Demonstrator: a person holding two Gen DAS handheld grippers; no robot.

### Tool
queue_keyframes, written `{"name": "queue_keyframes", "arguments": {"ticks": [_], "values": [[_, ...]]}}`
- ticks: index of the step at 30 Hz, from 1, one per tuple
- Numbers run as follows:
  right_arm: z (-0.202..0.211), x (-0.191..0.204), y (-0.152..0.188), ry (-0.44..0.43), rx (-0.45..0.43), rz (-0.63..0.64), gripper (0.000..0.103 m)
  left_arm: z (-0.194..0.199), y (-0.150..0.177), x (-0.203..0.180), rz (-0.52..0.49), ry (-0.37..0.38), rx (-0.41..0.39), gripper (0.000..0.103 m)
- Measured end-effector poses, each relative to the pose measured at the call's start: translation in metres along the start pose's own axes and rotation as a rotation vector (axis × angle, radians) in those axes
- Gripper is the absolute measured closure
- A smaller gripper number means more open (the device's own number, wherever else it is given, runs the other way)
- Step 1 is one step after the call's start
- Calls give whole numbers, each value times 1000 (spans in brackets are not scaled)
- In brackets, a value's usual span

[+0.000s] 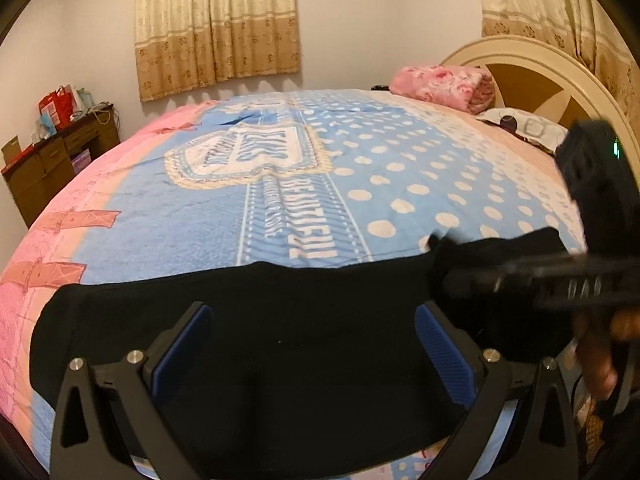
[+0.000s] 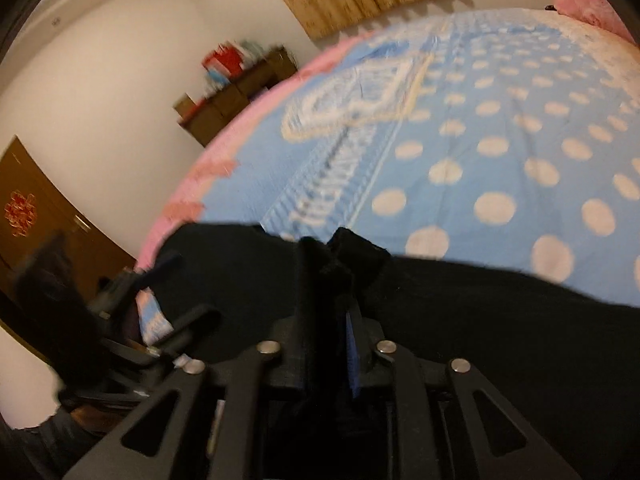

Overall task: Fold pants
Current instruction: 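Fold the held corner over the pants and open the right gripper, then grasp the black pants edge with the left gripper and lift it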

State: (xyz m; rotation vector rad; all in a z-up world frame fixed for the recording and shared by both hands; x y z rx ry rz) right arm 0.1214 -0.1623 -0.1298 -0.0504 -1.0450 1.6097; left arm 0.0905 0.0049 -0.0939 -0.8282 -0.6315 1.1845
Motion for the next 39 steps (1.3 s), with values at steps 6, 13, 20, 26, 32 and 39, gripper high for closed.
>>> {"name": "queue_keyframes", "arguments": {"ticks": [6,13,20,26,32,39], "values": [[-15,2,15,-31,12,11,78,-3,6,5,26,-1,25,0],[-19,4,7,-45,3,-11,86,-2,5,6,33,-8,17,0],[-31,35,2,-94,11,32,86,0,3,26,90,-36,7,0],[-53,30,11,-112,34,2,86,-2,7,27,89,-53,12,0],[-43,35,9,-124,27,17,59,3,5,28,108,-43,-6,0],[14,18,12,33,-75,157,31,13,4,14,80,-39,-23,0]]}}
Point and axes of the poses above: each gripper's, at about its wrist camera, not at the fingertips, and z roughly against the way its jaws point, x to its left, y to its underside, the point moved 5 cm from there along -z, roughly the way its jaws point, and after that the axes turned 5 degrees about -x, right-handed, at the moved point
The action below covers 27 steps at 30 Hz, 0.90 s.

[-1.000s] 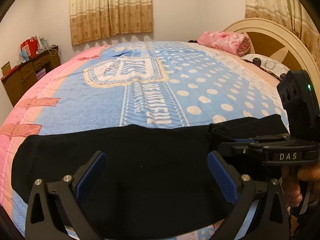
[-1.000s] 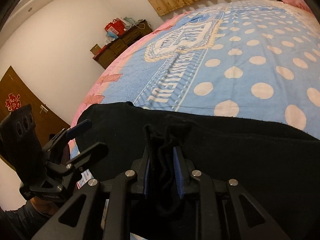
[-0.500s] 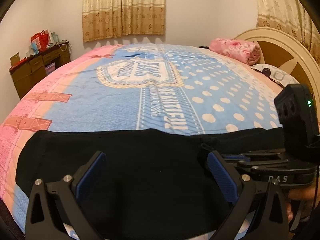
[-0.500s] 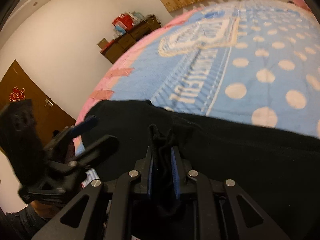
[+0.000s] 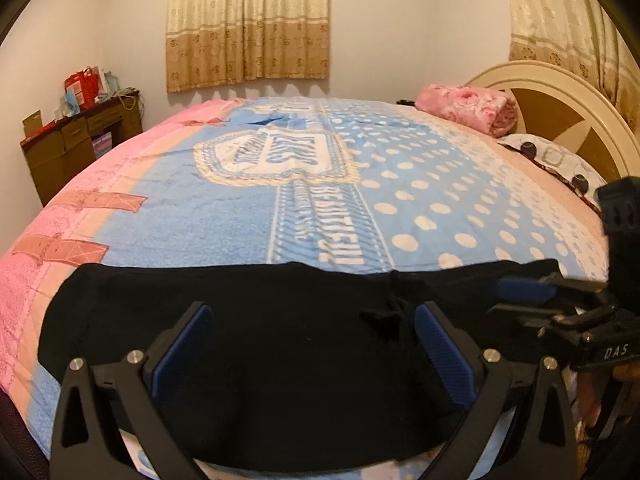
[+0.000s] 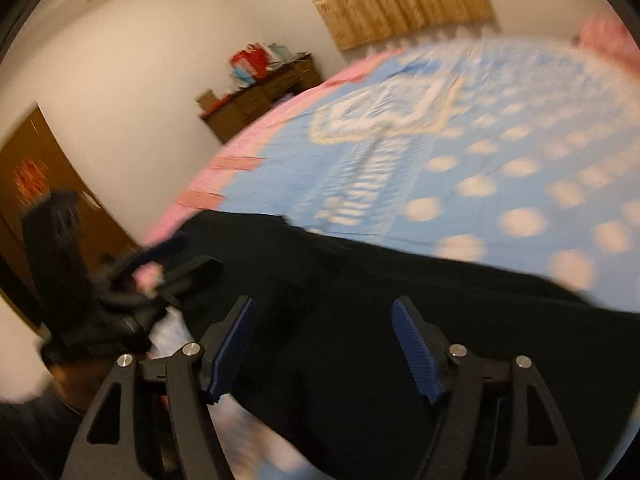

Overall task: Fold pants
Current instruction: 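Grasp the black pants edge with the left gripper and lift it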

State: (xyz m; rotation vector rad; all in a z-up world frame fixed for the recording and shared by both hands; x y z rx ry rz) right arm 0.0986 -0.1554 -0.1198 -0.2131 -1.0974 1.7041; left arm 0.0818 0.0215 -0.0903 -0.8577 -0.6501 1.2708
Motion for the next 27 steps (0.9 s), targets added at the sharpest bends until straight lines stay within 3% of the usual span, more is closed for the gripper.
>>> {"name": "queue_keyframes", "arguments": {"ticks": [4,7,9,11,13,15,20,24,27], "values": [[36,-27,12,185,-26,99,31,-4,11,-28,-59,41,34,0],[50,-44,18,234,-31,98,31,-6,22,-45,-68,87,74,0],[51,-43,18,199,-33,91,31,-8,26,-47,-74,101,95,0],[47,-28,19,146,-44,126,33,-8,19,-39,-71,66,76,3],[38,-10,21,90,-42,156,49,-10,9,-26,-61,52,65,13],[28,4,24,55,-37,186,55,-13,-1,-7,-9,57,77,20],[12,42,40,7,-34,308,55,-21,-6,9,37,106,119,21],[6,62,50,-7,-27,380,56,-37,3,1,41,154,191,39],[-3,72,55,14,-9,443,59,-46,6,-3,41,152,199,40]]}}
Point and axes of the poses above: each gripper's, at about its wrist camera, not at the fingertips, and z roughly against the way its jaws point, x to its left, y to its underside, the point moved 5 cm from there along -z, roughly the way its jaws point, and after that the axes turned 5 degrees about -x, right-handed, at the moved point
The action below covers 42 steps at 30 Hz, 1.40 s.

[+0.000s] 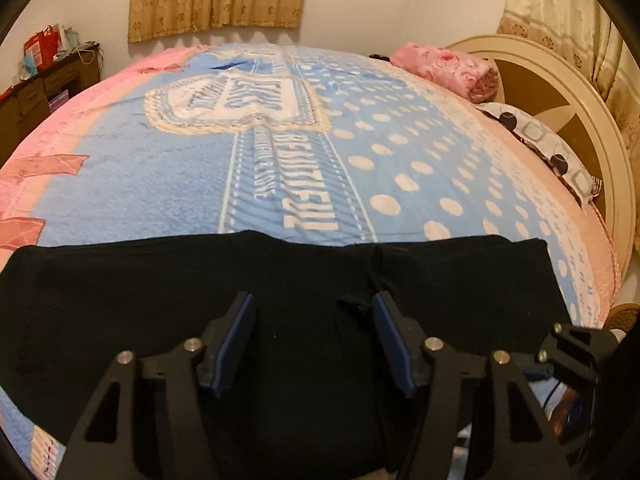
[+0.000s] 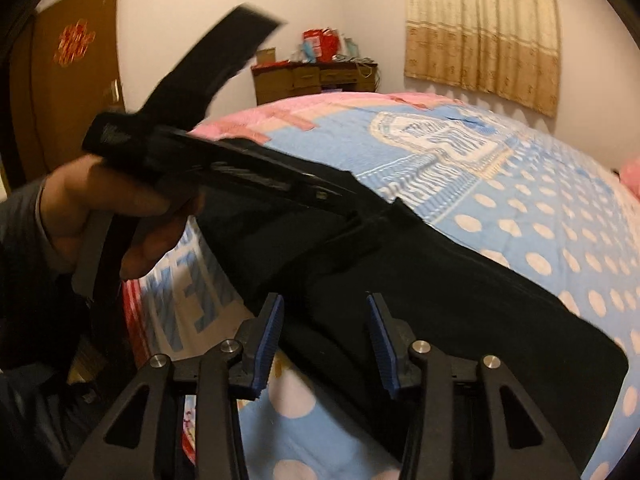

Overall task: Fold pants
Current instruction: 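Grasp the black pants edge with the left gripper and lift it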

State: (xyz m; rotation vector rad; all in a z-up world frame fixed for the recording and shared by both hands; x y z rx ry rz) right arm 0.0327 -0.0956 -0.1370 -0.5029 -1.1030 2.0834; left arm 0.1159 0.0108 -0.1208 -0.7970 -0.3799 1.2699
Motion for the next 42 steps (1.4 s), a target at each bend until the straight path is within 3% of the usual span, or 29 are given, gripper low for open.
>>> {"name": "queue_keyframes", "arguments": {"ticks": [5,7,10,17,21,23,27,30,35,38,40,42], "values": [[-15,9,2,27,28,65,67,-17,4,8,17,5,24,40],[-23,11,4,16,47,67,85,-18,2,13,50,29,21,40],[-28,10,4,10,60,50,98,-18,1,15,61,38,16,40],[-4,17,2,-40,48,48,99,-21,0,16,52,43,-2,39],[-13,21,9,-34,69,57,99,-21,-2,18,71,53,-5,39],[-24,21,14,-45,96,50,99,-19,-2,21,96,58,-9,39],[-17,20,13,-40,57,39,97,-5,-6,25,133,40,-45,39],[5,11,19,-47,47,14,96,14,-10,15,94,22,-104,39],[49,-44,39,122,25,-83,92,28,-9,-29,-31,57,-138,38],[70,-84,49,245,13,-157,79,22,-4,-54,-81,90,-112,38],[80,-100,56,277,1,-210,59,14,0,-64,-115,76,-87,38],[85,-114,61,287,-10,-250,59,-2,7,-66,-140,39,-41,38]]}}
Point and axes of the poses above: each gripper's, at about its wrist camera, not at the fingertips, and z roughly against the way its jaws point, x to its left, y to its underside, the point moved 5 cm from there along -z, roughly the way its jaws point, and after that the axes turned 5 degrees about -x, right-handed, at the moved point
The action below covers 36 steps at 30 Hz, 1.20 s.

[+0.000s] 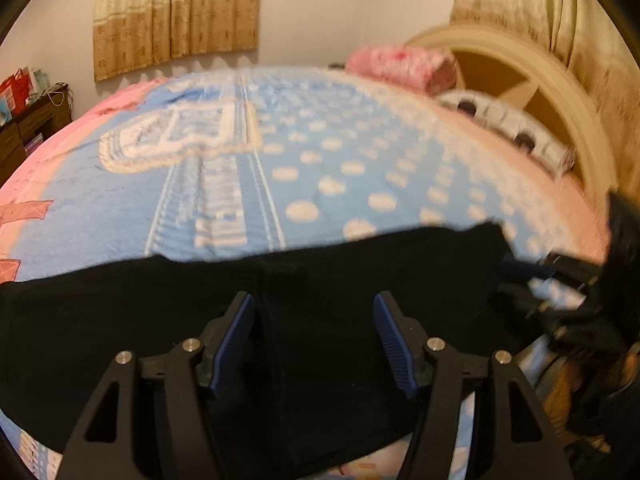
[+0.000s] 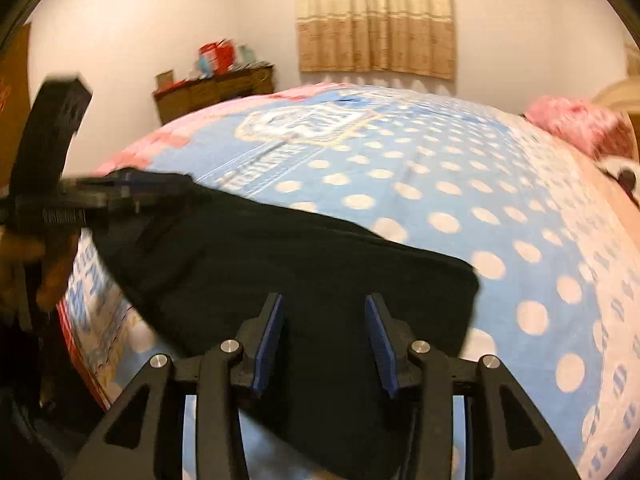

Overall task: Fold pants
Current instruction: 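Grasp the black pants edge with the left gripper and lift it, then fold the held edge over the pants with the left gripper and release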

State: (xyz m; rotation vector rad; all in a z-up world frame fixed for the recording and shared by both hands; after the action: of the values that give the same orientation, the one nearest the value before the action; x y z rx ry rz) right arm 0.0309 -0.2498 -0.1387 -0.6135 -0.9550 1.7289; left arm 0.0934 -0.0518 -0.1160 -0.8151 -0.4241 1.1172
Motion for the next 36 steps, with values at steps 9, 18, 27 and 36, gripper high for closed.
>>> {"name": "queue_keyframes", "arguments": {"ticks": [9,18,27,36], "values": [[-13,-5,15,-16,-2,2,56,-20,13,-5,-76,-63,-1,25],[-8,-13,7,-20,-17,-60,55,-2,11,14,-73,-142,11,24],[-2,-9,6,-13,-35,-68,51,28,13,89,-14,-283,8,24],[1,17,-18,-64,-69,-10,51,67,18,180,76,-455,-1,24]]}}
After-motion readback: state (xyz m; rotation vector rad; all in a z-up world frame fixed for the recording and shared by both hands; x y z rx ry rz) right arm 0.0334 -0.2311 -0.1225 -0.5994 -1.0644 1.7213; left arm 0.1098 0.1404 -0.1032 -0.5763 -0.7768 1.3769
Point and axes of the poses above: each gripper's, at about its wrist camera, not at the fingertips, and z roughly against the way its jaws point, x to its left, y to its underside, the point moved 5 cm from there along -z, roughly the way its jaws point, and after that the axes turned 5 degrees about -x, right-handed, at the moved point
